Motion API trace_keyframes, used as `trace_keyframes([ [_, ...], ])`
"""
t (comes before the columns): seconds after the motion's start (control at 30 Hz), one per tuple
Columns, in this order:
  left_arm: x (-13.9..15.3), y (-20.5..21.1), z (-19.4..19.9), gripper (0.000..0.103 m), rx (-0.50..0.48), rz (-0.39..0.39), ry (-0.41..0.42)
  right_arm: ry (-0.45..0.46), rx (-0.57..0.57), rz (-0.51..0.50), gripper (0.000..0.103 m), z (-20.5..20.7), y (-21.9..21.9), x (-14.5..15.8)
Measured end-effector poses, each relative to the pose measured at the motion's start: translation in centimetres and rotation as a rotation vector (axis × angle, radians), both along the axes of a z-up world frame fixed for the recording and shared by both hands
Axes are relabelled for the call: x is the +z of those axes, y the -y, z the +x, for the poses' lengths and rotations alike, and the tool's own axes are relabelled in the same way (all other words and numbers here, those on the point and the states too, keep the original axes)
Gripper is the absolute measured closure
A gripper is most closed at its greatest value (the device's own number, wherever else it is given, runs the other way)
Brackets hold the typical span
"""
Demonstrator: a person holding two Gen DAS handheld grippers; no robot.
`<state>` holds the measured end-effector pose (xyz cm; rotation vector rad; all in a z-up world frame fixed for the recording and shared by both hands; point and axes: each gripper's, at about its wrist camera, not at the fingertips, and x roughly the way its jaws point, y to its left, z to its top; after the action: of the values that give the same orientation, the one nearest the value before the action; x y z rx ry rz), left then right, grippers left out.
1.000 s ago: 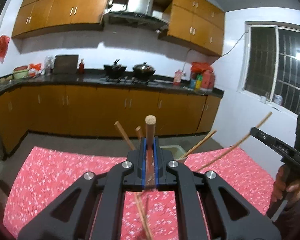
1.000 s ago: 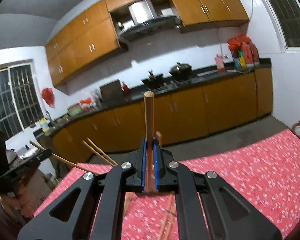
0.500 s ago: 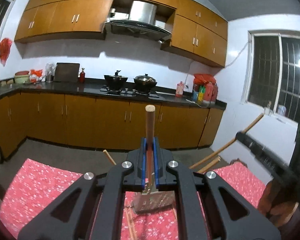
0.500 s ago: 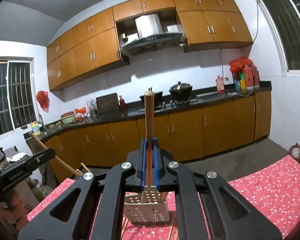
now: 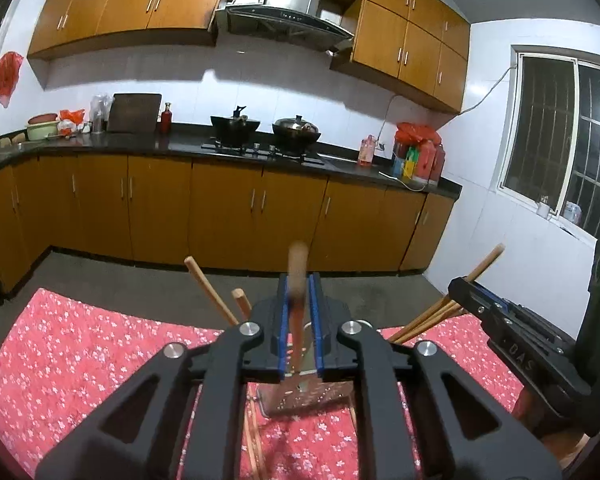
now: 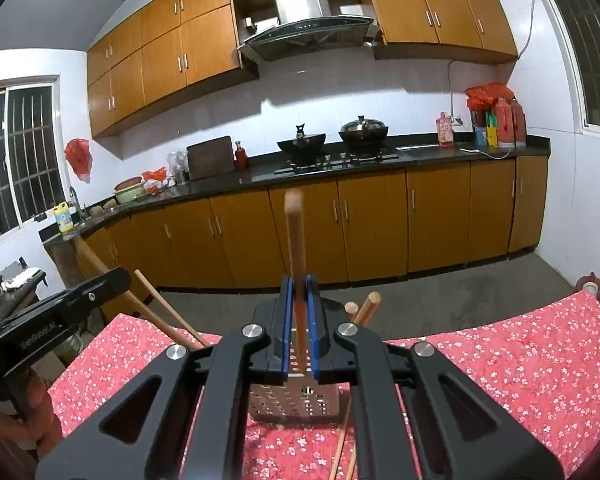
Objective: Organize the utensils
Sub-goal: 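Lower both chopsticks into the beige holder and open both tools, then move both tools back to the table and grasp a chopstick with each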
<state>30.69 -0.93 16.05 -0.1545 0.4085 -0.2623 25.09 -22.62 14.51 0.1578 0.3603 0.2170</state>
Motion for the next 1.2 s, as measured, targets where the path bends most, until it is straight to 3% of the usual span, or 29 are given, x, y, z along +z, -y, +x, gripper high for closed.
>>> trace_keyframes([
  [0.03, 0.0, -0.2, 0.0, 0.085, 0.001, -0.005, 0.000, 0.000, -0.001, 0.004, 0.091, -0.1, 0.1, 0.1],
  [0.1, 0.0, -0.6, -0.3, 0.084, 0.006, -0.014, 0.001, 0.010, -0.007, 0.012, 0.076, -0.5, 0.2, 0.4],
  [0.17, 0.1, -0.9, -0.7, 0.083, 0.009, -0.018, 0.005, 0.035, -0.015, 0.017, 0.071, -1.4, 0.5, 1.0],
  [0.33, 0.6, -2.4, -2.8, 0.078, 0.020, -0.043, 0.033, 0.079, -0.030, 0.042, 0.071, -3.6, 1.8, 1.8],
  [0.47, -0.2, -3.8, -5.3, 0.077, 0.045, -0.029, 0.036, 0.071, -0.075, 0.035, 0.071, -5.8, 3.7, 0.6],
  [0.57, -2.0, -4.5, -6.3, 0.077, 0.072, -0.001, -0.003, -0.015, -0.111, -0.011, 0.071, -6.1, 4.5, -2.2],
  [0.7, -6.4, -5.3, -6.6, 0.077, 0.098, 0.014, -0.119, -0.205, -0.119, -0.047, 0.072, -4.9, 4.9, -7.6],
  [0.8, -9.9, -5.3, -6.4, 0.077, 0.119, 0.052, -0.204, -0.348, -0.087, -0.060, 0.080, -3.9, 4.5, -12.0],
  [0.9, -12.9, -5.3, -6.4, 0.077, 0.119, 0.065, -0.279, -0.472, -0.041, -0.046, 0.081, -2.8, 3.5, -15.8],
  [1.2, -18.1, -5.0, -6.5, 0.077, 0.083, 0.053, -0.407, -0.565, -0.005, -0.083, 0.081, -1.9, 0.9, -20.1],
])
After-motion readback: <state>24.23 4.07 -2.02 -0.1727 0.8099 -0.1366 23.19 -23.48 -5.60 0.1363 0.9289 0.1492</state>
